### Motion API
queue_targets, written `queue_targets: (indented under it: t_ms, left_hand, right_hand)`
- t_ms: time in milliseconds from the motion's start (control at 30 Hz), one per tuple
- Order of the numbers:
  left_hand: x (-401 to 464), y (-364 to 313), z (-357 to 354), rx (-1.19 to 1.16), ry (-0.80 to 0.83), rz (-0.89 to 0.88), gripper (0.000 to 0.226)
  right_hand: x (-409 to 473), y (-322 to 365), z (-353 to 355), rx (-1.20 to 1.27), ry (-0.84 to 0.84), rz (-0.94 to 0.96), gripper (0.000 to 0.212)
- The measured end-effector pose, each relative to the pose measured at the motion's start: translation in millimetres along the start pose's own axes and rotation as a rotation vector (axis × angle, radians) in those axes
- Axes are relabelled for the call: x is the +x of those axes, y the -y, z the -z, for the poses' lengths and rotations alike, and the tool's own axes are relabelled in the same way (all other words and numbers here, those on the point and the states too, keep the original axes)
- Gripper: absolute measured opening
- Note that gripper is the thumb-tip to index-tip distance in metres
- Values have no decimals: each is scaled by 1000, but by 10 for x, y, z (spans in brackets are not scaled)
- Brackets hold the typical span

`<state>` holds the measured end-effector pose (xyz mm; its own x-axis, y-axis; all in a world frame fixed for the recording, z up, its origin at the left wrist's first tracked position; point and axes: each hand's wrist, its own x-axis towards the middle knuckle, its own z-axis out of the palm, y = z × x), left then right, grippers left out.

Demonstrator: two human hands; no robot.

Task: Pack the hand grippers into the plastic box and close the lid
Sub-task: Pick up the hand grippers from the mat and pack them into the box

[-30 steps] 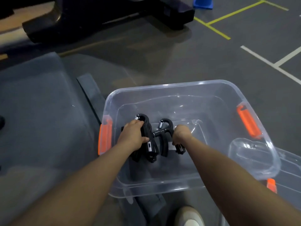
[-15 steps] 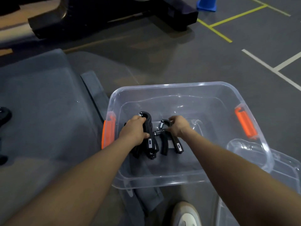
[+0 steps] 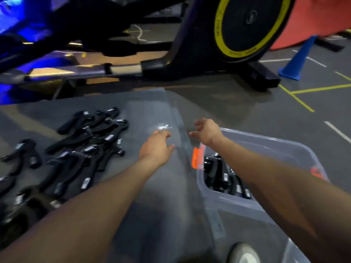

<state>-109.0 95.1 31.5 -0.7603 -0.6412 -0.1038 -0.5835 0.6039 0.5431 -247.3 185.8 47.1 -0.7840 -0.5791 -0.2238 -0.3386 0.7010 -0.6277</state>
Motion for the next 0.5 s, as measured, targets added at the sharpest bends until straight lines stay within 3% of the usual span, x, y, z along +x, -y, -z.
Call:
queue_targets:
  t_ms: [300,500]
  left_hand:
    - [-773,1469,997,59,-96,299,46]
    - [-1052,2306,1126,70,-109,447,46]
  right_hand:
    - [-434,1215,-1429,29,253,147,50]
    - [-554,1426,-2304,-42,353,124,20]
